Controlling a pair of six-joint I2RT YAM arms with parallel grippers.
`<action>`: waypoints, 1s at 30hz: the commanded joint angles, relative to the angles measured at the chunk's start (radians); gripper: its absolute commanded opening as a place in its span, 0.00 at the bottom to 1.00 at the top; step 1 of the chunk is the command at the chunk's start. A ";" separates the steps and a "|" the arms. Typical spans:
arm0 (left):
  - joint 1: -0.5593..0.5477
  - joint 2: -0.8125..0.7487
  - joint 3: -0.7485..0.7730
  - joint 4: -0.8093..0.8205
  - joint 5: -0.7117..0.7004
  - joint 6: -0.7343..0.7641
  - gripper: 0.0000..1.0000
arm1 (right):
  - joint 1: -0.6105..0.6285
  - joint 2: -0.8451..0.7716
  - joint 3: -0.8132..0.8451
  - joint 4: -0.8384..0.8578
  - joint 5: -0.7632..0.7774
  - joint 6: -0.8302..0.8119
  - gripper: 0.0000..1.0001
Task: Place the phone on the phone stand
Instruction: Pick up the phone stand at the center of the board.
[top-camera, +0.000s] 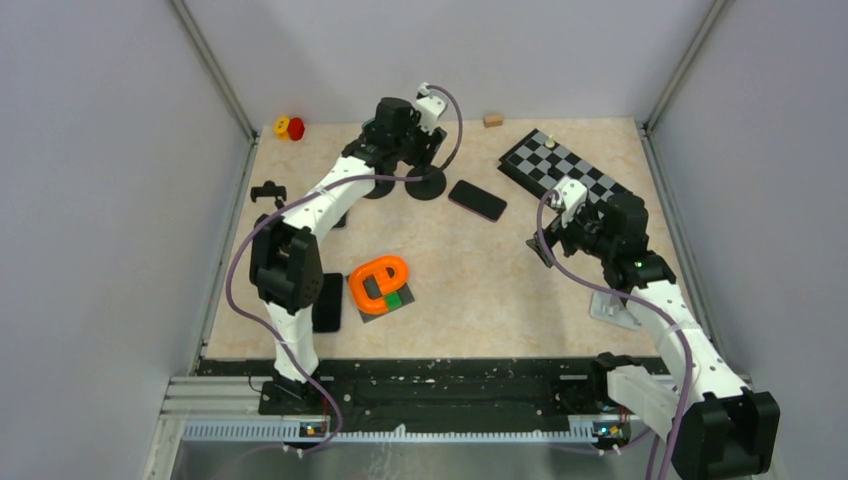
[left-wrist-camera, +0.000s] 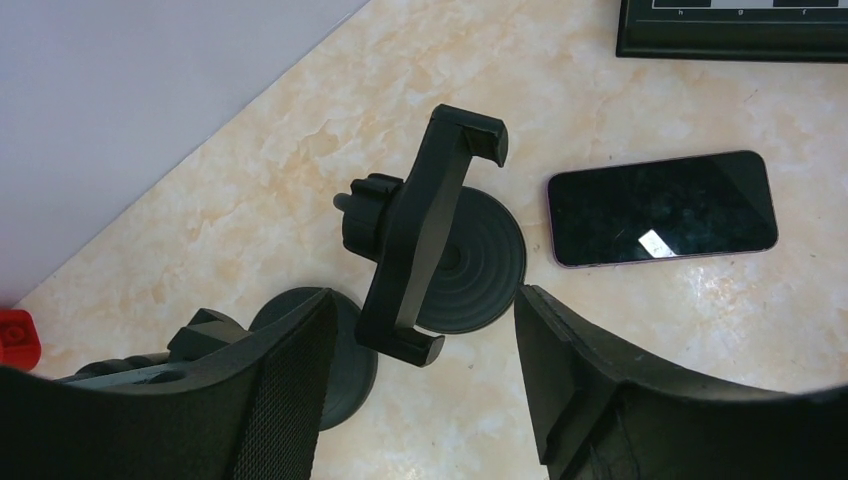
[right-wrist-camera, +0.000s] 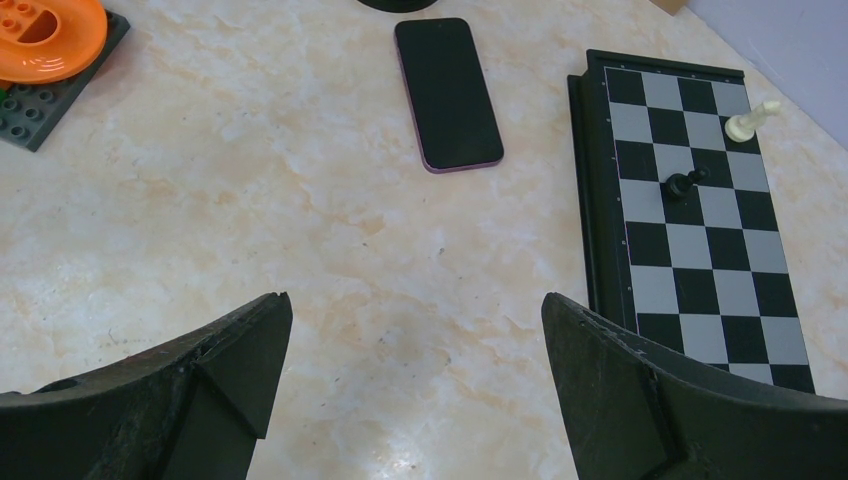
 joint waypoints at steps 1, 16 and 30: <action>-0.003 0.001 0.036 0.025 -0.009 -0.015 0.67 | -0.005 -0.015 0.041 0.010 -0.009 -0.012 0.98; -0.003 0.002 0.060 0.030 0.012 -0.023 0.28 | -0.004 -0.015 0.040 0.013 -0.010 -0.013 0.98; -0.003 -0.266 -0.141 -0.003 0.201 -0.087 0.00 | -0.003 -0.013 0.038 0.018 -0.011 -0.007 0.98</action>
